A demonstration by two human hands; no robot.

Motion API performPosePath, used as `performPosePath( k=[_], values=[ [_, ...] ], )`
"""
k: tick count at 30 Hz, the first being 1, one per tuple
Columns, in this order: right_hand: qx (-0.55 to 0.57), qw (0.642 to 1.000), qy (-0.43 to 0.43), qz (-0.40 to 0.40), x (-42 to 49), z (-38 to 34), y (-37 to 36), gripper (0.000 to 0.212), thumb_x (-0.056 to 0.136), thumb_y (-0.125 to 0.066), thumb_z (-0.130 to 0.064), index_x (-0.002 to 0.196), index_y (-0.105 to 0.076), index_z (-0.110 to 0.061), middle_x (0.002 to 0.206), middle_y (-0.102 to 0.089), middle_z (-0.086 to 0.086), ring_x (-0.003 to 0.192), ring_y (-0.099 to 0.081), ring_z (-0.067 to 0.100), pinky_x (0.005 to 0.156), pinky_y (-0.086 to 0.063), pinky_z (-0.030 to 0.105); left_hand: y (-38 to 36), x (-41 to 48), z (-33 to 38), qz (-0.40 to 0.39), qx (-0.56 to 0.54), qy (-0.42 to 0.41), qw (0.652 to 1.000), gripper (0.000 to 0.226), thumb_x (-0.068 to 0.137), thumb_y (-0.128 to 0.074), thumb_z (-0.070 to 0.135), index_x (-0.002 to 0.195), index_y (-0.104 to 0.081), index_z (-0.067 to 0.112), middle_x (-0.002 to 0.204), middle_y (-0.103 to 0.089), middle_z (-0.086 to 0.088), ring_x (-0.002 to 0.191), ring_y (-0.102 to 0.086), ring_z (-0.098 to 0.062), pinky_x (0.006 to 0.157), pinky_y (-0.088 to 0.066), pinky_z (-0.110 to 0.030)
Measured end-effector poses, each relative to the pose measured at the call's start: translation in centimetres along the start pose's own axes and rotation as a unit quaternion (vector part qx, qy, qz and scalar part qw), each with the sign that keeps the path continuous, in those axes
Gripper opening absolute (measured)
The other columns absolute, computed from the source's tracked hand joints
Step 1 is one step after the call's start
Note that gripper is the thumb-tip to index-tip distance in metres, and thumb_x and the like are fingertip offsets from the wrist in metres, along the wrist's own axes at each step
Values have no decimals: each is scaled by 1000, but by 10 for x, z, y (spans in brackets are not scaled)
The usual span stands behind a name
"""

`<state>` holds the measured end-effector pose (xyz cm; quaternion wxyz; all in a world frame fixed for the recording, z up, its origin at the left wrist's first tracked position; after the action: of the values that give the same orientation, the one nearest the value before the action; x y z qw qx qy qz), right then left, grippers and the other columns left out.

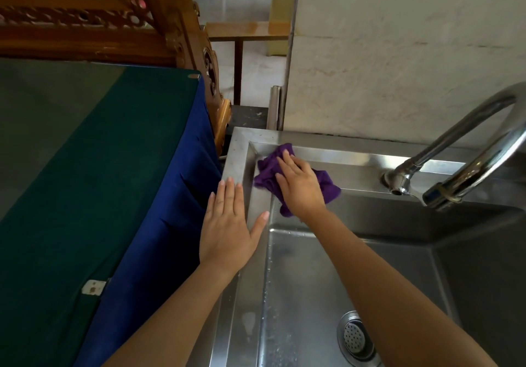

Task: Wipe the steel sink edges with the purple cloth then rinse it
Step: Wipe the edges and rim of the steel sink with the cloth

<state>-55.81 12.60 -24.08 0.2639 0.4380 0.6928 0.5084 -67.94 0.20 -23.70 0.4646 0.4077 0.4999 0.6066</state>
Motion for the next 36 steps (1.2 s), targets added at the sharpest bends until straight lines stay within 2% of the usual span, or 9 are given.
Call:
performPosePath(
  k=[4, 12, 15, 18, 22, 27, 29, 32, 36],
  values=[
    [12, 996, 71, -46, 9, -16, -3, 47, 101, -31, -31, 143, -32, -13, 154, -27, 2, 140, -24, 19, 114, -16, 26, 0, 1, 0, -7, 5, 2, 1000, 79, 84, 5, 65, 142, 14, 13, 156, 12, -7, 144, 14, -18, 118, 6, -35],
    [150, 982, 109, -17, -34, -24, -17, 43, 96, -48, -23, 136, -46, -8, 146, -41, 3, 135, -31, 21, 113, -27, 30, 6, -4, -6, -41, -45, 2, 998, 78, 83, 8, 62, 144, 12, 15, 156, 15, -3, 143, 16, -14, 118, 7, -33],
    [140, 986, 93, -25, -38, -25, -20, 45, 96, -47, -25, 139, -42, -13, 149, -37, -2, 138, -26, 15, 115, -25, 31, 4, -21, -7, -17, -33, 3, 999, 79, 79, 18, 64, 143, 15, 17, 152, 19, -1, 143, 16, -14, 116, 9, -32],
    [104, 992, 74, -13, -27, -28, -21, 46, 97, -43, -27, 141, -39, -15, 151, -35, -2, 138, -26, 16, 116, -22, 30, 2, -27, -9, 2, -32, 5, 999, 75, 86, 7, 62, 146, 8, 17, 154, 13, -2, 143, 13, -14, 116, 9, -32],
    [54, 997, 31, 47, 3, -32, -19, 38, 98, -41, -22, 133, -48, -11, 143, -46, 7, 126, -39, 24, 109, -32, 34, -2, -27, -9, 25, -12, 1, 1000, 72, 92, -6, 60, 147, -3, 14, 156, 0, -5, 145, 4, -18, 119, 4, -34],
    [200, 961, -49, 184, 26, -27, -1, 23, 97, -41, -14, 111, -58, -7, 112, -62, 11, 101, -47, 20, 90, -42, 31, -4, -27, -10, 23, -14, -2, 1000, 75, 92, -4, 62, 148, -8, 12, 157, -3, -6, 145, 2, -19, 119, 1, -35],
    [208, 952, -52, 217, 42, -23, 4, 24, 97, -41, -16, 111, -58, -6, 110, -63, 11, 101, -48, 22, 90, -42, 31, -3, -27, -10, 26, -2, 6, 1000, 74, 94, -9, 61, 147, -17, 10, 156, -15, -8, 144, -9, -21, 117, -10, -40],
    [166, 977, -47, 126, 68, -24, -2, 37, 99, -37, -28, 125, -55, -9, 130, -56, 12, 124, -43, 28, 107, -35, 44, -5, -26, -9, 23, 10, 5, 1000, 72, 95, -13, 59, 144, -27, 7, 152, -28, -11, 141, -22, -23, 113, -22, -44],
    [73, 997, 19, 34, 86, -33, -12, 46, 101, -23, -34, 142, -36, -17, 153, -29, 8, 143, -19, 22, 119, -10, 36, -7, -26, -11, 25, 13, 3, 1000, 74, 94, -15, 61, 144, -27, 7, 151, -29, -11, 141, -25, -25, 112, -19, -39]
  ],
)
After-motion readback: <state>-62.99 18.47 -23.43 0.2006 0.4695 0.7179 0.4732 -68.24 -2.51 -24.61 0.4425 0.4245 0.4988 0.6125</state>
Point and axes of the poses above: each hand's wrist, its own x-axis towards the middle knuckle, its own y-axis out of the back of the hand, z = x × y, the point moved 1 cm from there along x, towards the middle knuckle
